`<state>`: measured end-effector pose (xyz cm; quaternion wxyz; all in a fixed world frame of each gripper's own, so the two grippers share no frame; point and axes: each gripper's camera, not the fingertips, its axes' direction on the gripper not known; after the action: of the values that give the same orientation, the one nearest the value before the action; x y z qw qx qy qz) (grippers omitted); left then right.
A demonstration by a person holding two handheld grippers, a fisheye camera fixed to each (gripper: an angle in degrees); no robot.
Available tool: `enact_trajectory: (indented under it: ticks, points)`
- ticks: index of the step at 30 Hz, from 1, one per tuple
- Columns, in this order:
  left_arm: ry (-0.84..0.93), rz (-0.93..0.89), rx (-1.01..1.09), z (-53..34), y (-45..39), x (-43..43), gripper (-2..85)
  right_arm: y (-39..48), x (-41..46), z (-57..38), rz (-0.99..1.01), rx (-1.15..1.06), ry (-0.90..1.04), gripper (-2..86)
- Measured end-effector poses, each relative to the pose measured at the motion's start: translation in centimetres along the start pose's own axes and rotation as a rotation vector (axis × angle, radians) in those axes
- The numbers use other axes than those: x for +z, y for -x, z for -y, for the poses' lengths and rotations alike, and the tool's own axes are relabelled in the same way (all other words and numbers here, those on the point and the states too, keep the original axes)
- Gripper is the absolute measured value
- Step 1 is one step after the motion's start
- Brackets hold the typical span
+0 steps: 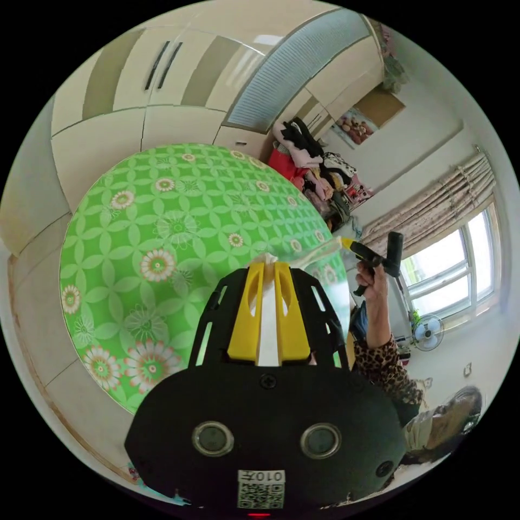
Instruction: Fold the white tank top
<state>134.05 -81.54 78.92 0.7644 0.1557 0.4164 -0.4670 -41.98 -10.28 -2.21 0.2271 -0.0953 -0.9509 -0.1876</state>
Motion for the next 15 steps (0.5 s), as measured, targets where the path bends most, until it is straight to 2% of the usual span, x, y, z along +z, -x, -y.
enact_trajectory:
  ticks: [3, 10, 15]
  points:
    - [0.061, -0.146, 0.006, 0.8, 1.0, 0.8, 2.3, -1.7, -0.3, 0.0, 0.072, 0.052, 0.055, 3.7]
    - [0.143, -0.167, 0.131, -2.7, -1.2, 1.7, 2.6, 0.7, -3.0, -5.9, 0.155, -0.048, 0.105, 3.8]
    - [0.137, -0.18, 0.263, -8.0, -4.2, 0.7, 2.5, 3.1, -5.2, -13.6, 0.085, -0.146, 0.13, 3.9]
